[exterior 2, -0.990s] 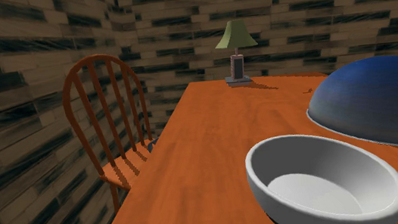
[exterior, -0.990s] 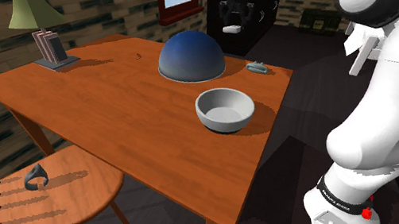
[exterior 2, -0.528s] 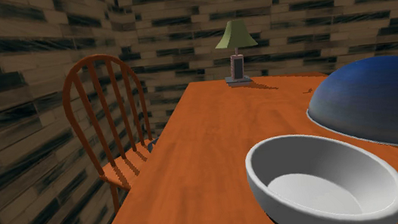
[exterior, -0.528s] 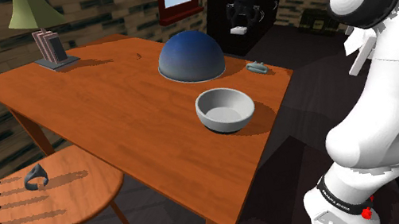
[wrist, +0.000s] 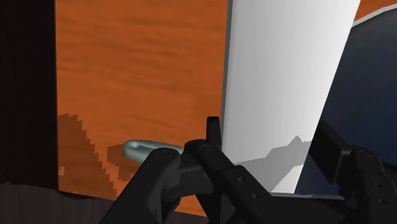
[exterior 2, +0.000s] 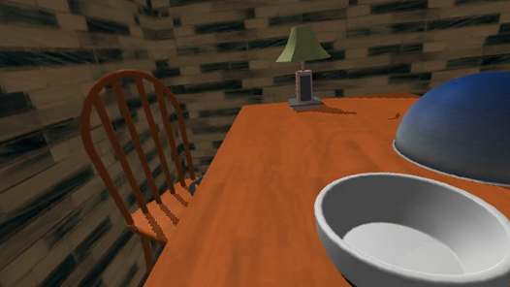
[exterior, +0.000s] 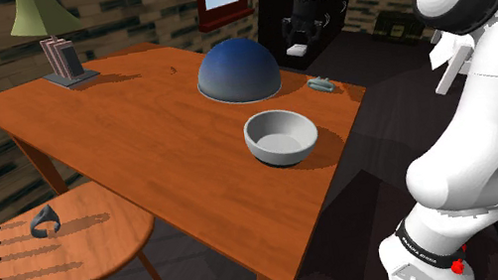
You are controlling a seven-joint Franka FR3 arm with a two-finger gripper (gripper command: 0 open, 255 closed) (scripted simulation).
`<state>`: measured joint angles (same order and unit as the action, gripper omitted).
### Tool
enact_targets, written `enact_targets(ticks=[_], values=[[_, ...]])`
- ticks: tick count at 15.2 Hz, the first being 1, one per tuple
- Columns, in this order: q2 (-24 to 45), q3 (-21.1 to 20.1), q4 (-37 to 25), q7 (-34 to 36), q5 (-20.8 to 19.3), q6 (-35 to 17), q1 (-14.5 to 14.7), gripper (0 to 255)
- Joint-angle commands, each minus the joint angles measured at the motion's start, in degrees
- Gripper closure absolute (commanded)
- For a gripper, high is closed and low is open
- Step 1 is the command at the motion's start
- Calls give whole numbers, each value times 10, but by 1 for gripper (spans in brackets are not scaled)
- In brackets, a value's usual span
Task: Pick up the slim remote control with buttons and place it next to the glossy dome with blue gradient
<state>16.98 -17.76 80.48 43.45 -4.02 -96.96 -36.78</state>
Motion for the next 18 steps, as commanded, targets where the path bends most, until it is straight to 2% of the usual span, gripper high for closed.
enact_targets(ticks=[1,18], values=[[-1,0,16,0,0,-16,-1,255],[8,3,135,3,-4,-144,-5,255]])
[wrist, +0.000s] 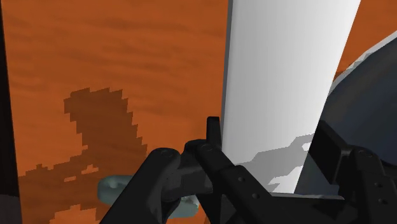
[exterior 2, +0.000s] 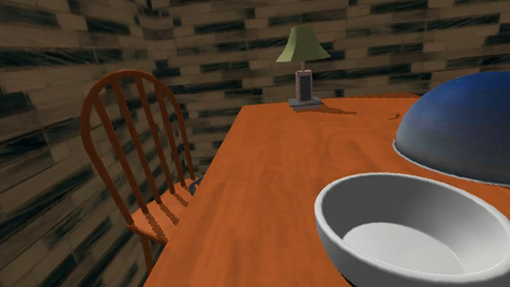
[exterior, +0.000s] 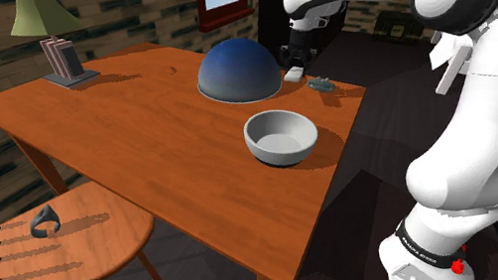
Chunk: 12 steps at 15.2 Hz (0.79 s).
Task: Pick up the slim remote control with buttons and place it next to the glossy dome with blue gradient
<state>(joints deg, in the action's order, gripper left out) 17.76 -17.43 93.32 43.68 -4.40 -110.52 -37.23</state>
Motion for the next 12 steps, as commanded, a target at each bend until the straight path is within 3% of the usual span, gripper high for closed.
enact_targets(ticks=[1,12], values=[[2,0,12,1,-1,-15,0,255],[28,4,62,6,-11,-90,1,255]])
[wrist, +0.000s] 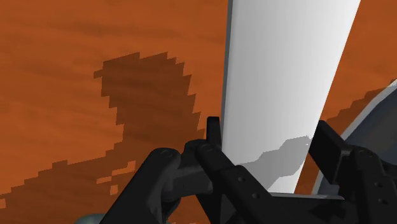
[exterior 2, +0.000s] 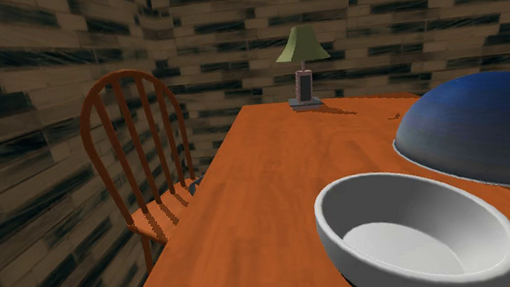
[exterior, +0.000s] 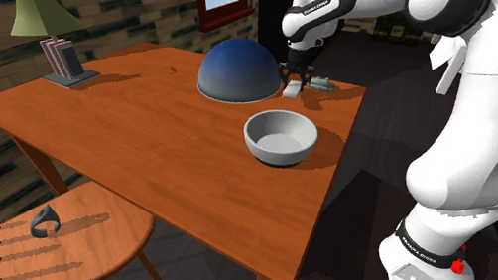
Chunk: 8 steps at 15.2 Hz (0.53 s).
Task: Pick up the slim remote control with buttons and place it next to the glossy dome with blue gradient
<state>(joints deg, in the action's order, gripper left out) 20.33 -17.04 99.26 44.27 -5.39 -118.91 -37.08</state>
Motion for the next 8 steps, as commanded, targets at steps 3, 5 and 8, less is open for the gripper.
enact_targets(ticks=[3,5,8], values=[[12,2,14,2,-4,-25,1,255],[18,3,20,3,-7,-38,1,255],[25,4,25,5,-9,-50,2,255]])
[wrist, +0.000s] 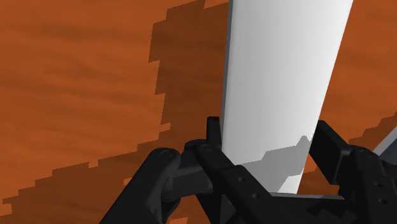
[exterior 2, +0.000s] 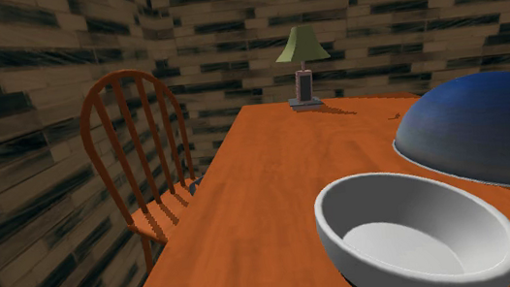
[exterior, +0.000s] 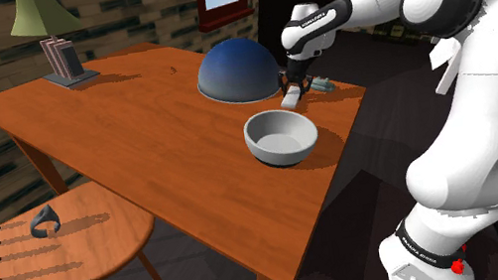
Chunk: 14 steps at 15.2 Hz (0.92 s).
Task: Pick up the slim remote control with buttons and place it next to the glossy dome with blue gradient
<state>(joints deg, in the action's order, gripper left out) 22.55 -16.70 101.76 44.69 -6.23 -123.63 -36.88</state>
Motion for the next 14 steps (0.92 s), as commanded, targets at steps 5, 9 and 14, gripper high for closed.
enact_targets(ticks=[5,9,14], values=[[2,1,0,1,-1,-2,0,255],[2,1,1,1,-1,-2,0,0],[-15,-2,-15,-3,5,30,-2,0]])
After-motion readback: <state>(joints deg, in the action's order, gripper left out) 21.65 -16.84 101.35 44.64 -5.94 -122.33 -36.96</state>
